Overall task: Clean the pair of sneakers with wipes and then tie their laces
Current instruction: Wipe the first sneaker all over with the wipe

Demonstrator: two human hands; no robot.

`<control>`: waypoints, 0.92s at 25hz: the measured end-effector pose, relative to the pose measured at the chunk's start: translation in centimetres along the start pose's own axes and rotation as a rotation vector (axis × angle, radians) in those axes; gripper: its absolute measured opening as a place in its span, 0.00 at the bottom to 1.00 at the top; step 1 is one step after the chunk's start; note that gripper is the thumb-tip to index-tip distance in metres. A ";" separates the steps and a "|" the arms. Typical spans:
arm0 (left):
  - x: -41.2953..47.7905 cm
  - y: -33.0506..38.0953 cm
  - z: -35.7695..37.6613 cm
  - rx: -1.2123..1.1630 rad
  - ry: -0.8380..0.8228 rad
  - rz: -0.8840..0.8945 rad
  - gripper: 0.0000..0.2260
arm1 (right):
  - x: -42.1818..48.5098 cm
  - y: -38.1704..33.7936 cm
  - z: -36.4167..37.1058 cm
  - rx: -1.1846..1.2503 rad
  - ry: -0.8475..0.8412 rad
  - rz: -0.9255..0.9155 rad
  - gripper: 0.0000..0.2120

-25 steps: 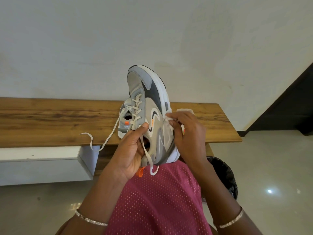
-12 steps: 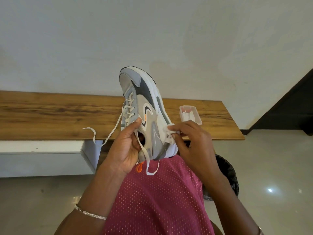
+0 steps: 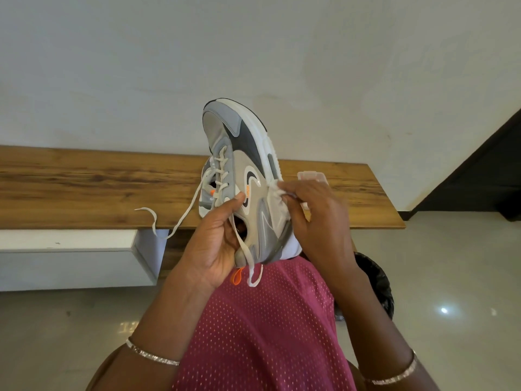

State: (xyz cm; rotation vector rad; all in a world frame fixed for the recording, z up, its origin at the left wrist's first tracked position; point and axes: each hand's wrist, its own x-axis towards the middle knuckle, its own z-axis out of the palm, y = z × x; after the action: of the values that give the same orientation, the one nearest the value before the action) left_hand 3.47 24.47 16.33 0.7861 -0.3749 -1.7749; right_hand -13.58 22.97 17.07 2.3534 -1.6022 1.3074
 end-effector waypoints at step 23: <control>0.9 0.2 -1.2 -0.054 0.020 -0.010 0.17 | -4.9 -2.6 2.3 -0.098 0.072 -0.071 0.16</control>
State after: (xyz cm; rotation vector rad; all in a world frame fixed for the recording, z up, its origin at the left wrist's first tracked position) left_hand 4.24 23.77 15.27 0.7678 -0.3088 -1.7776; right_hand -10.79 26.98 13.59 2.2576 -1.5127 1.2540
